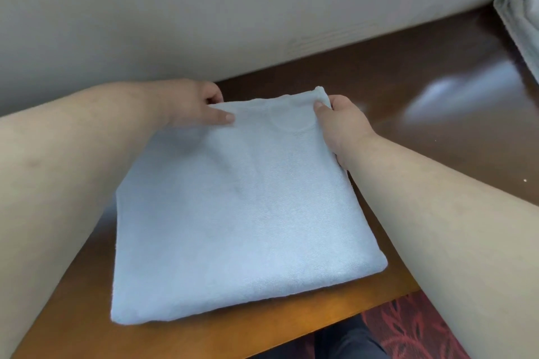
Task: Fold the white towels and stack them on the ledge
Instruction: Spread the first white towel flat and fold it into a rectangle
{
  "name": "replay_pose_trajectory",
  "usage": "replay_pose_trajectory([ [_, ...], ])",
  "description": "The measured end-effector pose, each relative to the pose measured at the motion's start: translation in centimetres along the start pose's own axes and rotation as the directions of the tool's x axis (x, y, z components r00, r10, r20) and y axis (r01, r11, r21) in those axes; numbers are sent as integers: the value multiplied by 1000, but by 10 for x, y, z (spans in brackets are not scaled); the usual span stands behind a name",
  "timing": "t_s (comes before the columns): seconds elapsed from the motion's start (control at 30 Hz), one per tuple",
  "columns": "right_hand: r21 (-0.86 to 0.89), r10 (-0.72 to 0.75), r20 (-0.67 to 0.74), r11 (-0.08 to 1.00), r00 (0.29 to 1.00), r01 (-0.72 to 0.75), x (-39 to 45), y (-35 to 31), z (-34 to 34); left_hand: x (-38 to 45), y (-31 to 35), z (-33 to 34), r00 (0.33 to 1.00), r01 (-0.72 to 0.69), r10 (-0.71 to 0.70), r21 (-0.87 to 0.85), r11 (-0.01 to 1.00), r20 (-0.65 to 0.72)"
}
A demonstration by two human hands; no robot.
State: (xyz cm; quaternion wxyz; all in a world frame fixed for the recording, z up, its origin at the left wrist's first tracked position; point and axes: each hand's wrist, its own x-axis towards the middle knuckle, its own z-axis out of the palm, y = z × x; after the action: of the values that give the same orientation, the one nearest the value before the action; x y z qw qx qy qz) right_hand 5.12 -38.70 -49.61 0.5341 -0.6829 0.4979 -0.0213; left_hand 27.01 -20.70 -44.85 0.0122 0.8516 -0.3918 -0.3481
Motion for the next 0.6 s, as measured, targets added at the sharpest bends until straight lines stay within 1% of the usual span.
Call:
replay_pose_trajectory([
  [0.1, -20, 8, -18, 1000, 1000, -9, 0, 0, 3, -21, -32, 0, 985, 114, -110, -25, 993, 134],
  [0.13, -29, 8, -28, 1000, 1000, -9, 0, 0, 3, -28, -42, 1, 978, 146, -142, -19, 989, 154],
  [0.17, -42, 4, -40, 999, 999, -6, -1, 0, 4, -33, -52, 1, 976, 171, -168, -3, 985, 141],
  [0.3, -93, -11, -58, 996, 998, 6, -2, -7, 4, -44, -73, -3, 972, 234, -234, 68, 970, -10],
  [0.37, -120, -13, -64, 993, 998, 5, -4, -8, 4, -45, -79, 3, 969, 236, -232, 42, 971, -90],
  [0.43, -138, -16, -86, 990, 996, 4, -3, -7, 5, -48, -88, 13, 960, 248, -252, -43, 968, -123],
  [0.47, -140, -14, -100, 990, 995, 0, -3, -7, 5, -51, -94, 16, 956, 260, -275, -138, 956, -105],
  [0.53, -151, -6, -123, 988, 992, -13, -4, -8, 6, -61, -106, 20, 953, 255, -298, -371, 893, -62],
  [0.6, -179, 0, -134, 983, 991, -24, -4, -9, 6, -72, -117, 25, 957, 246, -290, -534, 809, 2],
])
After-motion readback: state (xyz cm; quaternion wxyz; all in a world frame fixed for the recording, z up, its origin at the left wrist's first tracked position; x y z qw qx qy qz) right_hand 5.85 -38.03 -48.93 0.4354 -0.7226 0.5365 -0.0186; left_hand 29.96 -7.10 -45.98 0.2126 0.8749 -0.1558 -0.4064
